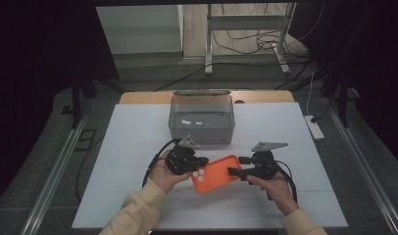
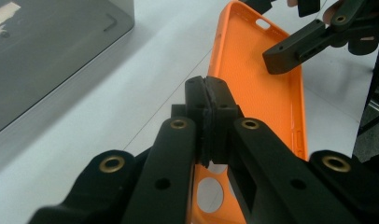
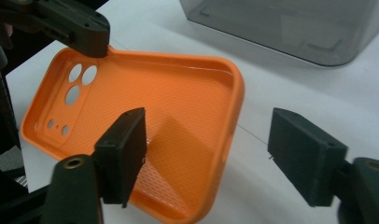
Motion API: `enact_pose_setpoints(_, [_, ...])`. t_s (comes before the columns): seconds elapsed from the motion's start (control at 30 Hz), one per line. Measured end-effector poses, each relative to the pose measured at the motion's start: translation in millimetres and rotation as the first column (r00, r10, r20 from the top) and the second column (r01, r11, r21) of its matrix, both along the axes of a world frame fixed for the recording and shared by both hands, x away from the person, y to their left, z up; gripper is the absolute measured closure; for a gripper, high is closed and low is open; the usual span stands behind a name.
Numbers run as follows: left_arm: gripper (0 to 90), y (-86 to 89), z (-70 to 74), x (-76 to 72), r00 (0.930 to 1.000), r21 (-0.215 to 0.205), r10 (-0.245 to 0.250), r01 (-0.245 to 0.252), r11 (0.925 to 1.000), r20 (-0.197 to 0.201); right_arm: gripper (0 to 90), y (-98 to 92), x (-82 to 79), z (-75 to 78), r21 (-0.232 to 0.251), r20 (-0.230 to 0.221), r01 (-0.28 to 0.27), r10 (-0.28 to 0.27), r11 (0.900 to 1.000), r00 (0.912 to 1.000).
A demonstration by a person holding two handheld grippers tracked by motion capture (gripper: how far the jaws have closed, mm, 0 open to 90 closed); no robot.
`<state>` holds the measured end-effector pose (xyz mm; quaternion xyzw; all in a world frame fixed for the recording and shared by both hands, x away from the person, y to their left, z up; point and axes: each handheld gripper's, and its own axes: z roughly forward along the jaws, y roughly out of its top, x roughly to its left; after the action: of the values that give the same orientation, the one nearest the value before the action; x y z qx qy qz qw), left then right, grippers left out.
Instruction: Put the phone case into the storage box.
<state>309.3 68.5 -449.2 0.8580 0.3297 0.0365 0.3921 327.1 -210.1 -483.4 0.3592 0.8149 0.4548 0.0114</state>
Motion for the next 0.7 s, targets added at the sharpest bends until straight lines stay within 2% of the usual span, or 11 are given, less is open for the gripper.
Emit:
enact_pose_setpoints(0.27, [89.3, 0.7, 1.2, -1.4, 0.9999, -0.007, -0.004, 0.004, 1.0000, 0.015, 46.9, 1.5, -2.7, 1.0, 0.019, 0.012, -0.033, 0.032, 0.999, 0.9994])
enact_pose_setpoints(0.37, [89.3, 2.4, 1.8, -1.3, 0.9998, -0.008, 0.000, 0.000, 1.0000, 0.019, 54.4, 0.3, -3.2, 1.6, 0.011, 0.015, -0.033, 0.033, 0.999, 0.9994])
enact_pose_setpoints(0.5, [89.2, 5.1, 2.7, -1.4, 0.9997, -0.010, 0.000, 0.000, 1.0000, 0.023, 65.8, -3.8, -2.2, 2.2, 0.031, 0.008, -0.040, 0.039, 0.999, 0.9992])
enact_pose_setpoints(0.63, [89.1, 6.4, 3.3, -1.6, 0.9995, -0.011, -0.011, 0.011, 0.9999, 0.028, 80.4, -8.6, -0.7, 2.7, 0.056, -0.002, -0.023, 0.023, 0.998, 0.9997])
enact_pose_setpoints(0.7, [89.3, 5.6, 3.2, -1.9, 0.9995, -0.013, -0.016, 0.016, 0.9998, 0.028, 81.0, -10.7, -0.2, 3.0, 0.072, -0.008, -0.016, 0.016, 0.997, 0.9998])
